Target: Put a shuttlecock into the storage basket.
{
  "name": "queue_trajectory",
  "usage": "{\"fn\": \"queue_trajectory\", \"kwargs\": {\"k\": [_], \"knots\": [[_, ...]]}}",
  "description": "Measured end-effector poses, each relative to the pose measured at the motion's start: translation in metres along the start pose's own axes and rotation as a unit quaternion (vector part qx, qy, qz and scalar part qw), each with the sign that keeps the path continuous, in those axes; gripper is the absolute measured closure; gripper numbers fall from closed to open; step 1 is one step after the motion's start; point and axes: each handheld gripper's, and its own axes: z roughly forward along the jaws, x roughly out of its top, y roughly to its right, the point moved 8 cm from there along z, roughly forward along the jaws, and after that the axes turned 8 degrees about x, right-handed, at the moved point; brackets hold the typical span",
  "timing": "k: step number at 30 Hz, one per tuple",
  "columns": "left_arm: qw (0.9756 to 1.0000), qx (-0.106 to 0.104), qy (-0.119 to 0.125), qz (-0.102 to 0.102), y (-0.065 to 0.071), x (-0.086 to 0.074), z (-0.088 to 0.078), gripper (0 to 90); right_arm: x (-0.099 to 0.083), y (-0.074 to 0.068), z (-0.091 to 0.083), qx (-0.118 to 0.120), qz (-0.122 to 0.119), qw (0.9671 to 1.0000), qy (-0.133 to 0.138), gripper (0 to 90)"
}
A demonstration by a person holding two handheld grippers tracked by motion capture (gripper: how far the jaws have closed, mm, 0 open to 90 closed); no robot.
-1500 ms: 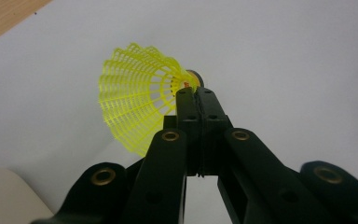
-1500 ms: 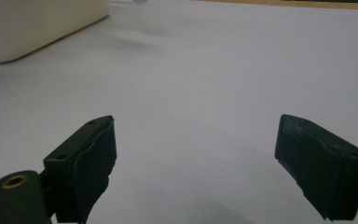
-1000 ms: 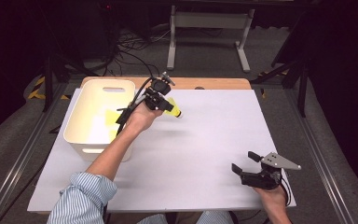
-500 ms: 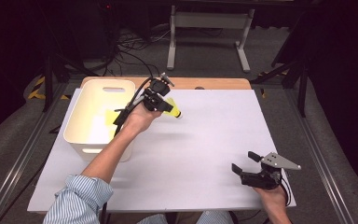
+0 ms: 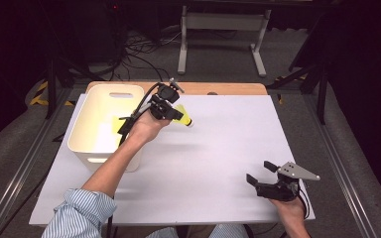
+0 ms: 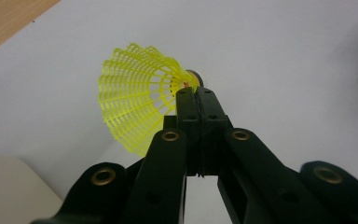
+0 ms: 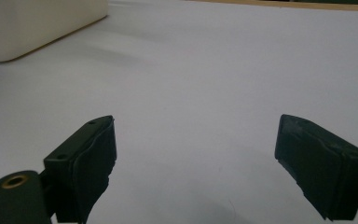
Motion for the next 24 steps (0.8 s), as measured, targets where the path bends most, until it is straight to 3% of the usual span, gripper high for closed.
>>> {"fn": "queue_trajectory", "kwargs": {"k": [24], "knots": [[1.0, 0.001, 0.003, 0.009, 0.003, -0.007, -0.014, 90.0, 0.0, 0.0, 0.0, -0.001, 0.0, 1.0, 0.001, 13.2]]}}
